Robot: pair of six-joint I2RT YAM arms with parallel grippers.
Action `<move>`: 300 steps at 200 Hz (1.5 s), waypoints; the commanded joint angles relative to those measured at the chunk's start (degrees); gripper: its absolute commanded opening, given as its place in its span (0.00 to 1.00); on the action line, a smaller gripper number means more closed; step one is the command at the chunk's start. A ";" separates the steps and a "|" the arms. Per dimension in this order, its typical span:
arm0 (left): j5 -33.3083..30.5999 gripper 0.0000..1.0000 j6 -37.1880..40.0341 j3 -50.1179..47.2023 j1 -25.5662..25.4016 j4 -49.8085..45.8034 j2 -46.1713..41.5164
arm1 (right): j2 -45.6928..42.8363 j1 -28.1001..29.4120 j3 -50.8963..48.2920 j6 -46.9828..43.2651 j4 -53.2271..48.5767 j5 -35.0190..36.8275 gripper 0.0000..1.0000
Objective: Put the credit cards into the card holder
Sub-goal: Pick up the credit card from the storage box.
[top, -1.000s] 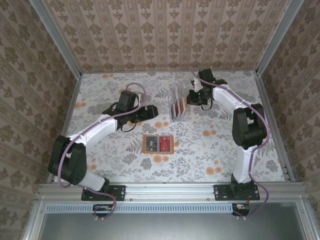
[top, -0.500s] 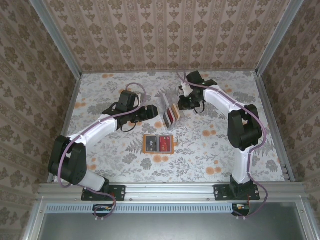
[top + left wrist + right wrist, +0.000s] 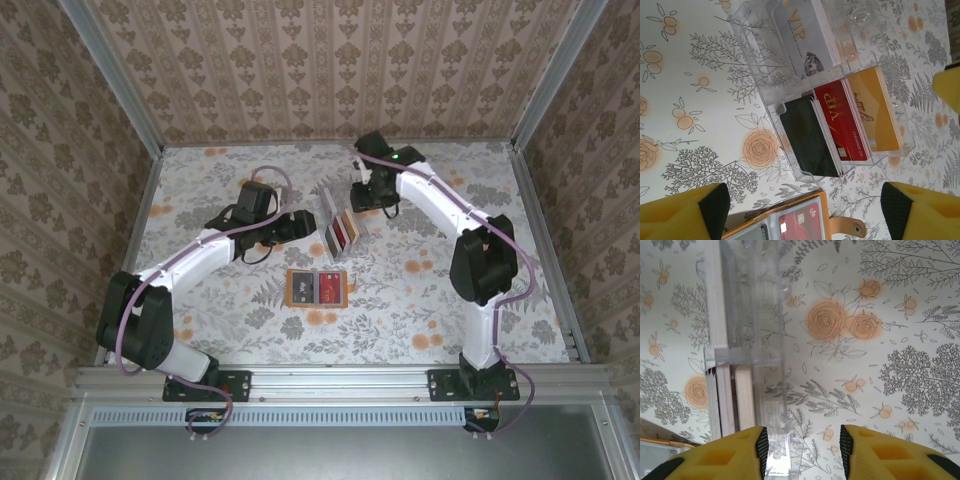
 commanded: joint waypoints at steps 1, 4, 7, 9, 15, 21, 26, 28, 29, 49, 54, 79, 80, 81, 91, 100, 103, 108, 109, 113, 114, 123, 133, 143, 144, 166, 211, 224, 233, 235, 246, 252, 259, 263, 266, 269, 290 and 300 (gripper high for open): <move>-1.64 0.83 0.26 0.02 1.08 -1.65 0.37 | 0.69 4.23 2.32 3.24 -4.97 11.65 0.46; -1.73 0.83 0.17 -0.09 1.17 -1.70 0.37 | 1.00 4.64 2.47 3.50 -5.16 12.38 0.46; -1.71 0.83 0.15 -0.24 1.32 -1.76 0.30 | 1.27 5.01 2.68 3.67 -5.36 13.01 0.46; -1.74 0.83 0.06 -0.27 1.39 -1.78 0.29 | 1.47 5.14 2.83 3.82 -5.48 13.34 0.46; -1.77 0.83 0.06 -0.48 1.61 -1.81 0.12 | 2.26 5.80 3.32 4.07 -5.92 13.98 0.46; -1.93 0.83 -0.01 -0.77 1.62 -1.96 -0.13 | 2.88 6.35 3.71 4.31 -6.20 14.68 0.46; -2.01 0.83 -0.05 -0.90 1.62 -2.05 -0.34 | 3.44 6.85 4.09 4.49 -6.47 15.16 0.46; -2.06 0.83 -0.01 -1.04 1.62 -2.05 -0.40 | 3.64 7.05 4.21 4.45 -6.53 15.28 0.46; -2.09 0.83 -0.03 -1.07 1.62 -2.05 -0.45 | 3.69 7.14 4.25 4.44 -6.60 15.34 0.46; -2.20 0.83 -0.03 -1.85 3.40 -2.15 -1.10 | 5.49 8.99 5.43 4.35 -7.31 17.58 0.46; -2.19 0.83 -0.05 -2.09 3.49 -2.16 -1.29 | 5.98 9.28 5.87 4.33 -7.57 17.85 0.46; -2.11 0.84 -0.14 -2.81 3.98 -2.08 -1.65 | 8.49 10.37 7.97 4.62 -9.75 21.47 0.46; -2.11 0.84 -0.14 -2.83 3.99 -2.11 -1.65 | 8.62 10.38 8.06 4.61 -9.83 21.61 0.46; -2.11 0.84 -0.14 -2.80 3.99 -2.13 -1.69 | 8.72 10.43 8.11 4.61 -9.88 21.85 0.46; -2.02 0.84 -0.14 -3.02 4.06 -2.01 -1.84 | 9.65 10.86 8.88 4.62 -10.73 23.27 0.46; -2.02 0.84 -0.14 -3.08 4.14 -1.97 -1.96 | 10.33 11.24 9.26 4.58 -11.12 24.42 0.46; -2.02 0.84 -0.14 -3.13 4.23 -1.97 -2.00 | 10.39 11.39 9.35 4.55 -11.27 24.94 0.46; -2.02 0.84 -0.14 -3.27 4.26 -1.95 -2.00 | 10.81 11.50 9.57 4.64 -11.49 25.73 0.46; -2.02 0.84 -0.14 -3.28 4.26 -1.96 -2.04 | 10.92 11.52 9.61 4.62 -11.50 25.89 0.46; -1.98 0.84 -0.21 -3.34 4.28 -1.87 -2.09 | 11.14 11.74 9.70 4.69 -11.66 26.45 0.45; -2.00 0.84 -0.22 -3.31 4.31 -1.83 -2.09 | 11.18 11.82 9.67 4.69 -11.71 26.64 0.45; -1.98 0.84 -0.23 -3.38 4.41 -1.86 -2.09 | 11.70 12.10 9.73 4.72 -11.98 27.92 0.45; -1.93 0.84 -0.25 -3.49 4.48 -1.80 -2.09 | 12.14 12.31 9.80 4.72 -12.18 28.52 0.45; -1.88 0.84 -0.29 -3.60 4.52 -1.79 -2.09 | 12.47 12.63 9.79 4.76 -12.25 28.76 0.45; -1.86 0.84 -0.26 -3.62 4.56 -1.75 -2.09 | 12.50 12.65 9.81 4.73 -12.23 28.77 0.45; -1.75 0.84 -0.37 -3.67 4.70 -1.70 -2.00 | 13.42 13.33 9.89 4.48 -12.25 30.36 0.44; -1.40 0.84 -0.57 -3.69 4.85 -1.59 -1.74 | 14.46 13.91 10.50 4.68 -12.80 33.01 0.45; -1.32 0.84 -0.61 -3.62 4.87 -1.57 -1.67 | 14.28 13.99 10.69 4.84 -12.99 34.21 0.44; -1.31 0.84 -0.62 -3.54 4.88 -1.62 -1.72 | 13.92 13.94 10.72 4.96 -13.04 35.26 0.44; -1.29 0.84 -0.66 -3.57 4.87 -1.62 -1.69 | 13.86 13.98 10.75 4.89 -13.05 35.40 0.44; -1.31 0.84 -0.65 -3.51 4.87 -1.62 -1.67 | 13.35 14.00 10.73 4.65 -12.89 36.15 0.44; -1.25 0.84 -0.66 -3.56 4.87 -1.49 -1.65 | 13.18 13.95 10.78 4.58 -12.82 36.54 0.43; -1.23 0.84 -0.76 -3.47 4.87 -1.51 -1.65 | 12.89 13.97 10.81 4.43 -12.76 36.59 0.42; -1.19 0.84 -0.76 -3.50 4.87 -1.50 -1.66 | 12.79 14.00 10.70 4.34 -12.69 36.59 0.41; -1.15 0.84 -0.75 -3.54 4.87 -1.53 -1.65 | 12.65 13.98 10.74 4.21 -12.65 36.59 0.40; -1.14 0.84 -0.73 -3.48 4.87 -1.52 -1.72 | 12.57 13.95 10.77 4.25 -12.65 36.59 0.40; -1.07 0.84 -0.84 -3.49 4.87 -1.61 -1.65 | 12.22 14.00 10.74 4.25 -12.72 36.54 0.37; -1.10 0.84 -0.85 -3.50 4.87 -1.64 -1.74 | 12.11 14.00 10.68 4.13 -12.66 36.57 0.35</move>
